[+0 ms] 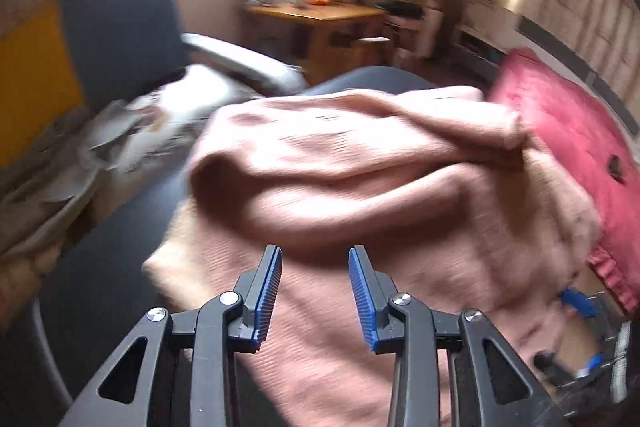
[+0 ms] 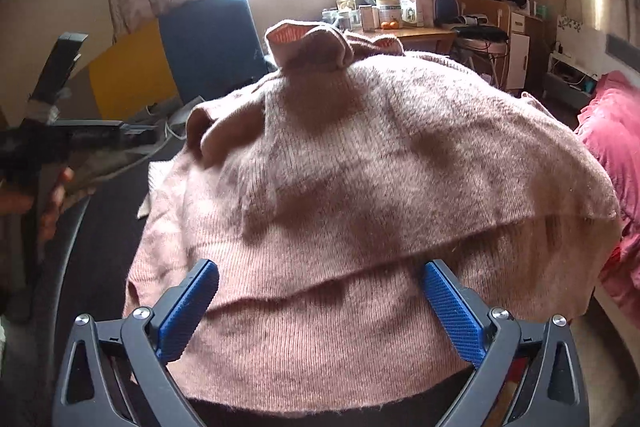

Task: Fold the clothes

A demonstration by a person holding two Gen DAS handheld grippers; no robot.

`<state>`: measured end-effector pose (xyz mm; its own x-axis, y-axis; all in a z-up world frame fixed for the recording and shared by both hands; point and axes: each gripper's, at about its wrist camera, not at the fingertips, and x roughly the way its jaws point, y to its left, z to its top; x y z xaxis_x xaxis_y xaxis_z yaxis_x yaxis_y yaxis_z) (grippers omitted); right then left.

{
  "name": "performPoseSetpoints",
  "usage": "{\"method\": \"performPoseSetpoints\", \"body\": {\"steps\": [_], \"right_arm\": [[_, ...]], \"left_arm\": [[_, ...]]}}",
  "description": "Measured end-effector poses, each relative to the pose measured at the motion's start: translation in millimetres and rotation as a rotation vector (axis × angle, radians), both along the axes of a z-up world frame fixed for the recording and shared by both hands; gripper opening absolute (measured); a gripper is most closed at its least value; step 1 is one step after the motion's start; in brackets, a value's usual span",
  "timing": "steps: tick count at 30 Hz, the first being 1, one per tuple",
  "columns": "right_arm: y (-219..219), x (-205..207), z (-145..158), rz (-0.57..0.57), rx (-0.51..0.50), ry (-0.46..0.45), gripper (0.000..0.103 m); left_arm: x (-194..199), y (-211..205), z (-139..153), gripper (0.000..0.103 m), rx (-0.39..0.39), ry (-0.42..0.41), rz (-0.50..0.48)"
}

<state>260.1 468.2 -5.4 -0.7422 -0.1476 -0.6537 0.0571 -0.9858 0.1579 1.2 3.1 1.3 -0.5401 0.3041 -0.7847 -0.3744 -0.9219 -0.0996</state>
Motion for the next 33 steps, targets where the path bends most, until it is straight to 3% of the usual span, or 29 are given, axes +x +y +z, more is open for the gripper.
{"method": "performPoseSetpoints", "body": {"steps": [7, 10, 12, 14, 15, 16, 19, 22, 27, 30, 33], "right_arm": [[-15.4, -1.6, -10.2, -0.008, -0.044, 0.000, 0.103], [0.1, -2.2, -10.8, -0.002, -0.043, 0.003, 0.103], [10.1, -3.8, -12.1, 0.000, -0.034, -0.006, 0.103], [7.1, -4.3, -15.4, -0.002, -0.026, -0.020, 0.103], [7.3, -3.5, -14.9, -0.003, -0.024, -0.020, 0.103], [7.4, -2.7, -14.4, -0.003, -0.021, -0.020, 0.103], [9.0, 1.2, -10.5, -0.002, -0.015, -0.007, 0.103], [7.3, 0.6, -4.0, -0.003, 0.005, 0.019, 0.103], [5.6, -15.0, 12.0, -0.010, 0.019, 0.073, 0.103], [-1.1, -39.3, 30.2, 0.005, 0.081, 0.152, 0.103], [-9.1, -83.0, 37.6, 0.025, 0.115, 0.171, 0.103]], "left_arm": [[27.8, 90.9, 38.1, 0.041, 0.174, -0.061, -0.184], [-24.4, 129.8, 50.0, 0.041, 0.254, -0.245, -0.119], [-9.2, 142.7, 73.1, 0.041, 0.265, -0.171, -0.095], [-16.1, 152.3, 70.3, 0.031, 0.227, -0.177, -0.037], [-15.0, 149.7, 65.3, 0.012, 0.230, -0.162, -0.023], [-12.7, 143.5, 60.2, 0.004, 0.240, -0.143, -0.007], [6.2, 85.5, 48.6, 0.002, 0.306, -0.085, 0.078], [28.2, 26.1, 43.0, 0.002, 0.292, -0.065, 0.175], [106.6, -91.0, 29.8, 0.001, 0.334, -0.028, 0.337], [155.5, -135.1, 18.6, 0.002, 0.307, -0.061, 0.390], [208.1, -172.9, -4.8, 0.002, 0.282, -0.079, 0.424]]}}
